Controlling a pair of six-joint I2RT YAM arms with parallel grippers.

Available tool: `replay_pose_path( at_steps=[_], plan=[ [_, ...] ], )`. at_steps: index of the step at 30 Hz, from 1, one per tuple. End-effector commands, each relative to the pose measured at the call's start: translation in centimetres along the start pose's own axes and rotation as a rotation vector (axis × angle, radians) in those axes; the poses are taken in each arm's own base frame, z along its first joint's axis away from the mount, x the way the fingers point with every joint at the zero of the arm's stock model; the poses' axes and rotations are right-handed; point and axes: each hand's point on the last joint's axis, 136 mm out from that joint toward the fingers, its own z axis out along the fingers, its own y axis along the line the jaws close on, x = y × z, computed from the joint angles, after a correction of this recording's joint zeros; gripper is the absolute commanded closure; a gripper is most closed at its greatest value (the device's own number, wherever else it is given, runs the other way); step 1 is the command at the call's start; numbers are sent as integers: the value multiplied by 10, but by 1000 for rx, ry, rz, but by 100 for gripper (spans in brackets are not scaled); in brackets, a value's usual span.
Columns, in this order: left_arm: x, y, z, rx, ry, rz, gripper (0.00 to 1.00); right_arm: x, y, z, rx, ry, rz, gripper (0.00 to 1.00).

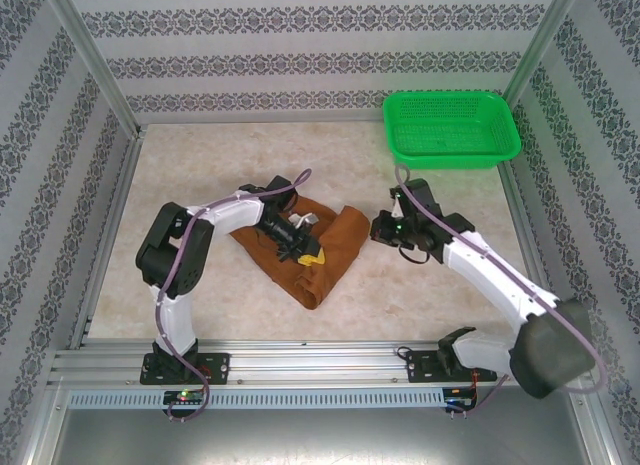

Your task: Roll up the long pants

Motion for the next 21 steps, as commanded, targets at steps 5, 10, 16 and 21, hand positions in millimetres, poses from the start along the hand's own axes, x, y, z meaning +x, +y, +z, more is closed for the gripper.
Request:
replay_pose_path(
  at_steps=[5, 10, 16, 21],
  plan=[
    [4, 54, 6, -122, 45, -53, 100, -8, 41, 49, -98, 112, -49, 100],
    [4, 74, 6, -190, 65, -55, 100, 4, 31, 97, -95, 230, -16, 100],
    [2, 103, -29, -529, 19, 59, 98, 22, 8, 150, -40, 359, 53, 100],
    [-9, 88, -92, -830, -235, 254, 84, 37, -10, 165, 13, 413, 83, 100]
  ],
)
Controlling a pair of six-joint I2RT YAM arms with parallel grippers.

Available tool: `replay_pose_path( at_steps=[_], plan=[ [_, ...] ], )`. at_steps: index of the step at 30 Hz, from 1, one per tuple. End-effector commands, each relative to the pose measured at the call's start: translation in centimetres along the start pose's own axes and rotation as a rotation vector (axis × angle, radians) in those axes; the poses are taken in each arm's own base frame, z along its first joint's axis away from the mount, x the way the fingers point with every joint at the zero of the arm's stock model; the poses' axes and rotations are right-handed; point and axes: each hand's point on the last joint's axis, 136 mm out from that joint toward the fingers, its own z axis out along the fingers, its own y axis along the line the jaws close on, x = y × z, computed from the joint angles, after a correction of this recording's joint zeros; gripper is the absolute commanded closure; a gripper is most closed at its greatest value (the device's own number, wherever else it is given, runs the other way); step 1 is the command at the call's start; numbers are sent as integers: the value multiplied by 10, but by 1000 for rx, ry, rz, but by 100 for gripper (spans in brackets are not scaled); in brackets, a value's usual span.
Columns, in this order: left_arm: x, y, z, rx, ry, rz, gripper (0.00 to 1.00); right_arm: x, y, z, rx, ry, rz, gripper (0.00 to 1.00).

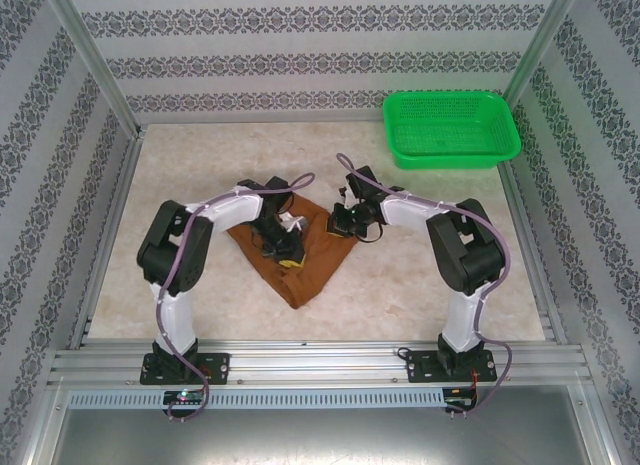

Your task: Roll up the long pants

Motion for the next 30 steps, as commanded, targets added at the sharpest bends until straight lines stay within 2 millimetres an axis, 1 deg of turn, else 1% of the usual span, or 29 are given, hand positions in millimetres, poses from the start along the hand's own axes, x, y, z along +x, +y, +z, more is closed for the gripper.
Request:
replay_pose_path(
  at_steps=[1, 2, 5, 8, 10, 11, 13, 15, 16, 18, 19, 21, 23, 24, 25, 27, 29, 30],
  plan=[
    [1, 48, -54, -445, -169, 107, 83, 25, -43, 22, 122, 91, 76, 100],
    [-1, 48, -64, -502, -219, 133, 80, 27, -47, 24, 126, 98, 83, 100],
    [-1, 42, -85, -590, -339, 178, 79, 37, -57, 29, 160, 125, 98, 100],
    [7, 40, -95, -633, -410, 184, 77, 46, -65, 33, 178, 145, 109, 100],
    [16, 29, -90, -609, -408, 235, 78, 50, -68, 35, 178, 154, 121, 100],
    [20, 22, -87, -624, -414, 272, 79, 52, -70, 35, 180, 156, 126, 100],
    [30, 6, -76, -640, -409, 371, 79, 55, -69, 36, 175, 162, 127, 100],
    [30, 2, -74, -721, -436, 409, 82, 56, -68, 35, 174, 159, 123, 100],
    [29, 1, -71, -717, -437, 408, 82, 55, -67, 34, 175, 155, 122, 100],
    [24, 6, -64, -736, -428, 385, 84, 56, -66, 35, 171, 152, 123, 100],
    [22, 14, -57, -753, -403, 364, 84, 56, -67, 35, 173, 153, 124, 100],
    [21, 33, -43, -815, -318, 309, 88, 57, -67, 35, 175, 156, 122, 100],
    [22, 50, -28, -876, -204, 258, 94, 58, -67, 33, 175, 155, 121, 100],
    [23, 56, -22, -904, -157, 244, 95, 59, -67, 32, 177, 156, 120, 100],
    [22, 58, -20, -937, -133, 240, 96, 59, -67, 31, 177, 153, 117, 100],
    [16, 48, -25, -978, -170, 274, 97, 60, -68, 29, 181, 149, 112, 100],
    [7, 30, -46, -1046, -281, 320, 93, 63, -70, 28, 183, 153, 111, 100],
    [4, 21, -58, -1091, -345, 353, 89, 64, -71, 28, 184, 153, 111, 100]
  ],
)
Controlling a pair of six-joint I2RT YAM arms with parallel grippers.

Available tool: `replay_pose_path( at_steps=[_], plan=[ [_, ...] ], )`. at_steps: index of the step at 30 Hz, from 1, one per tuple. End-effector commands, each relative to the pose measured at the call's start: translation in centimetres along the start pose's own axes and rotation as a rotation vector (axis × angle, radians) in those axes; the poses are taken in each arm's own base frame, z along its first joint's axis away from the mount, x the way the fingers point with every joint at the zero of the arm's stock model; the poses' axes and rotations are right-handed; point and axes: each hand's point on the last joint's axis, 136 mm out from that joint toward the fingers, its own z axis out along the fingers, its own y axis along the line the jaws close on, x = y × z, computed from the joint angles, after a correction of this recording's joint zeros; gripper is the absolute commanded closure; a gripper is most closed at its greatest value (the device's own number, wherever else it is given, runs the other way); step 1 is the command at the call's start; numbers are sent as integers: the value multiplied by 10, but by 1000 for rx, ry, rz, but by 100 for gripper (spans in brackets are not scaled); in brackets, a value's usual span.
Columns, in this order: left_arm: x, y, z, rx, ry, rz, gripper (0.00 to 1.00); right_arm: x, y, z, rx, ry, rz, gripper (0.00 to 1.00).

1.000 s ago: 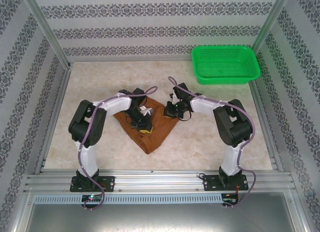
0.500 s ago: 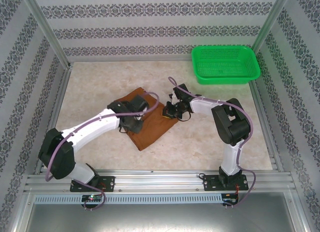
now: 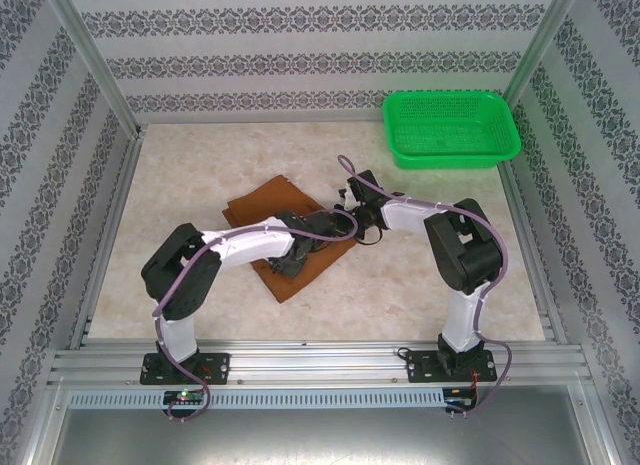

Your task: Roll up the long pants

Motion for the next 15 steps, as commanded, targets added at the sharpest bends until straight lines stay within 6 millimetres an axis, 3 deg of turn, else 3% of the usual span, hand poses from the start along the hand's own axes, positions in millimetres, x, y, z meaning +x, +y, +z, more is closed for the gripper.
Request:
replay_pose_path(
  at_steps=[1, 3, 5, 7, 10, 15],
  plan=[
    [-18, 30, -51, -220, -192, -7, 83, 61, -72, 15, 243, 162, 113, 100],
    [-22, 38, -73, -303, -302, -12, 73, 63, -74, 15, 242, 167, 114, 100],
    [-21, 42, -88, -322, -362, -36, 71, 65, -75, 15, 241, 163, 114, 100],
    [-20, 33, -103, -314, -427, -3, 68, 66, -77, 17, 239, 162, 118, 100],
    [-18, -8, -113, -247, -512, 150, 60, 69, -78, 21, 232, 176, 123, 100],
    [-14, -67, -91, -241, -495, 363, 56, 71, -76, 22, 235, 181, 114, 100]
  ],
)
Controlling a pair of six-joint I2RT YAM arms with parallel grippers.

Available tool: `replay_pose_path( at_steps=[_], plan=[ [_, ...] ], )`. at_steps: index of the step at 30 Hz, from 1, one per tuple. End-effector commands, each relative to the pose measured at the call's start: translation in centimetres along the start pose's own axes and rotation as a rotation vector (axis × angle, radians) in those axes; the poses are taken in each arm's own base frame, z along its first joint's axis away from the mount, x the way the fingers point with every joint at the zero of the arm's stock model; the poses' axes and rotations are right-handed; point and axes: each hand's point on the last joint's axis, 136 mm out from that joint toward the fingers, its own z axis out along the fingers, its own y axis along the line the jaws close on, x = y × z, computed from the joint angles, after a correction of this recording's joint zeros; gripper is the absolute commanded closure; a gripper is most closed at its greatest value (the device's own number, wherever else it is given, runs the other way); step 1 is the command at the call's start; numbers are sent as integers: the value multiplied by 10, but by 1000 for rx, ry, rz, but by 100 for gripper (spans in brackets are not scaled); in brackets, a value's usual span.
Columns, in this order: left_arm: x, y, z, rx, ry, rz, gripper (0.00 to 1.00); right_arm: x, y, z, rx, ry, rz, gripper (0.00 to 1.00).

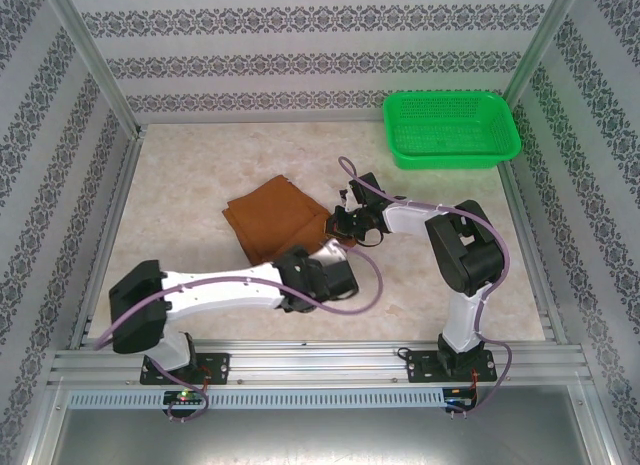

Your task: Roll up the long pants

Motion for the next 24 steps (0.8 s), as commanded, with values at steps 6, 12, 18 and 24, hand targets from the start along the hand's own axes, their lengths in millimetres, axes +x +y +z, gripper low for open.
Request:
replay_pose_path(
  at_steps=[6, 12, 18, 24],
  plan=[
    [-1, -71, 41, 5, 19, 283, 46, 71, -72, 10, 260, 180, 118, 100],
    [18, -66, 74, -135, 148, 369, 43, 70, -71, 10, 260, 178, 117, 100],
    [38, -33, 90, -272, 253, 321, 41, 70, -71, 14, 251, 189, 123, 100],
    [47, -11, 95, -345, 302, 305, 38, 64, -65, 12, 248, 180, 115, 100]
  ],
)
